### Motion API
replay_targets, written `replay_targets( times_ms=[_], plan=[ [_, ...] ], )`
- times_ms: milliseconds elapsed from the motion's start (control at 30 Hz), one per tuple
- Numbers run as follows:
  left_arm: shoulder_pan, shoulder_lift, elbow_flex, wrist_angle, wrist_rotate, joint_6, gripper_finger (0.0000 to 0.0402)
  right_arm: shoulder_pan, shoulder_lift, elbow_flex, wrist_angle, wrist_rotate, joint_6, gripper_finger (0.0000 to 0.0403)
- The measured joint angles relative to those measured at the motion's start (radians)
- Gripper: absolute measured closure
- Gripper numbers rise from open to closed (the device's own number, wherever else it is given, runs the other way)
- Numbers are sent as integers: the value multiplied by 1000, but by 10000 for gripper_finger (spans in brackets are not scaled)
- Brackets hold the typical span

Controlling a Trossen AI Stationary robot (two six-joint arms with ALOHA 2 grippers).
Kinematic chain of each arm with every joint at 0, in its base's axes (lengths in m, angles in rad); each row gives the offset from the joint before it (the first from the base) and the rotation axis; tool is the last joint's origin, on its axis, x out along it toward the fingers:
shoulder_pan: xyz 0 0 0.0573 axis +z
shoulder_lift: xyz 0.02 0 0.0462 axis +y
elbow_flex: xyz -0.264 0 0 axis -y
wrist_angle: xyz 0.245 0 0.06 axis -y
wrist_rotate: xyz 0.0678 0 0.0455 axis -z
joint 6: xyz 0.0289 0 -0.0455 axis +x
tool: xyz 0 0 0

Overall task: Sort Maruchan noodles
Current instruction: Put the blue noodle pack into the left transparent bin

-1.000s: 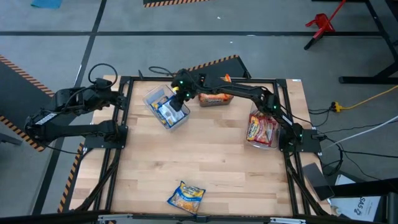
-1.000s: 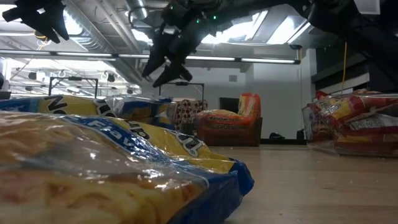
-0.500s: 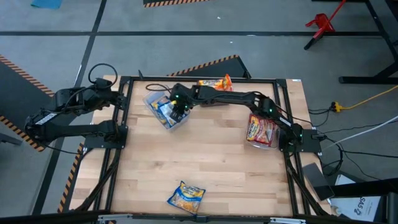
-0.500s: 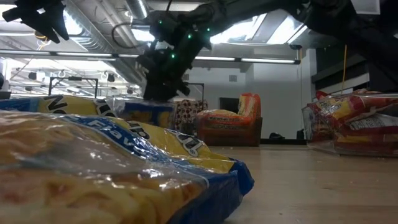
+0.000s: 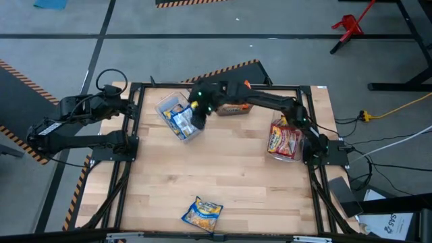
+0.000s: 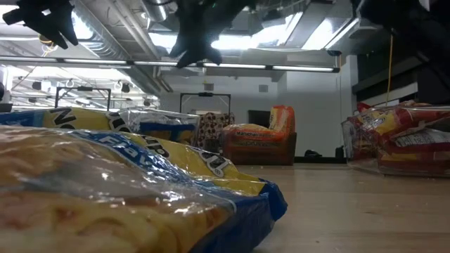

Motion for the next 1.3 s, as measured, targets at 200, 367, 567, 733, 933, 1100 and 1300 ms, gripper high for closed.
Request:
replay_targets(
  times_ms=[200,367,567,733,933,1100,1300],
  plan=[
    [0,0,0,0,1,4,256,132,-70,-22,-243,-76,5,262],
    [0,0,0,0,1,7,256,296,-51,-25,-313,35,38,217],
    [0,0,0,0,3,30,256,430,21,-25,-198,108,66,117],
    [0,0,0,0,50,60,256,454,95,-24,-88,35,101,70],
    [0,0,0,0,60,60,256,479,188,-24,-32,9,103,65],
    [0,0,0,0,83,60,256,513,256,-24,25,-21,102,66],
    [0,0,0,0,89,60,256,531,336,-24,58,-68,100,66]
  ],
)
